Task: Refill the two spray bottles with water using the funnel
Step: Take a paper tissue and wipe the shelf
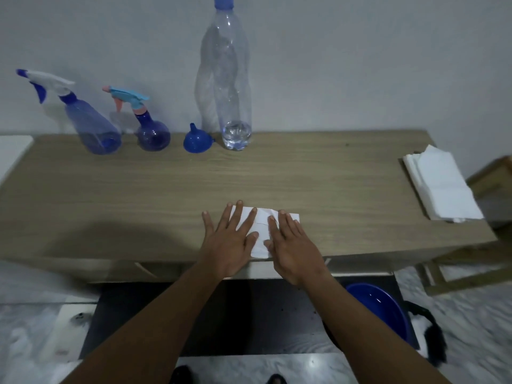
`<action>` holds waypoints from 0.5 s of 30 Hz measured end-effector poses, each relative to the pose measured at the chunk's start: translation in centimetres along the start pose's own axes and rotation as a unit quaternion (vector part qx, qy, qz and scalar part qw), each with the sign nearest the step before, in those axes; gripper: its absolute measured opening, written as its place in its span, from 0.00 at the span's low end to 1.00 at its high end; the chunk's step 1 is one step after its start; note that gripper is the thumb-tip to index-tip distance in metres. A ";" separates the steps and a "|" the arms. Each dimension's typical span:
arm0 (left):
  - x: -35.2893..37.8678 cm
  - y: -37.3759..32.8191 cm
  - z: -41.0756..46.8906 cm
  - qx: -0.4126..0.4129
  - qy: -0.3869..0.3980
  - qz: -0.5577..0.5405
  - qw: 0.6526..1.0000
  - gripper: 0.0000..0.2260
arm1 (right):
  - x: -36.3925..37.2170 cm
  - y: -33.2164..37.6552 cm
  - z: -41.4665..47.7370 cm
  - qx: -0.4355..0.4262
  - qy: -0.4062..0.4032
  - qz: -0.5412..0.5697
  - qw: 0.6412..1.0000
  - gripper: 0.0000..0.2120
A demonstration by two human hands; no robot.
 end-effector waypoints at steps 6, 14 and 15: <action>-1.0 -4.1 -0.2 0.048 0.002 0.013 0.999 0.26 | -1.2 -2.2 -3.1 0.044 -0.003 0.037 0.998 0.26; -3.8 -3.4 -1.8 0.158 0.010 0.071 0.985 0.18 | -4.9 -0.1 -4.5 0.144 -0.006 -0.006 0.990 0.22; -4.3 -3.2 -1.6 0.161 0.021 0.035 0.986 0.15 | -5.4 0.2 -4.7 0.152 -0.011 -0.006 0.988 0.21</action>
Point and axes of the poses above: each hand's wrist, its own z-axis towards the middle knuckle, its own x-axis out of the palm, y = z × x, the point moved 6 cm from there along z, towards the middle knuckle, and after that the axes turned 10 degrees about z, right-handed, at the moved point
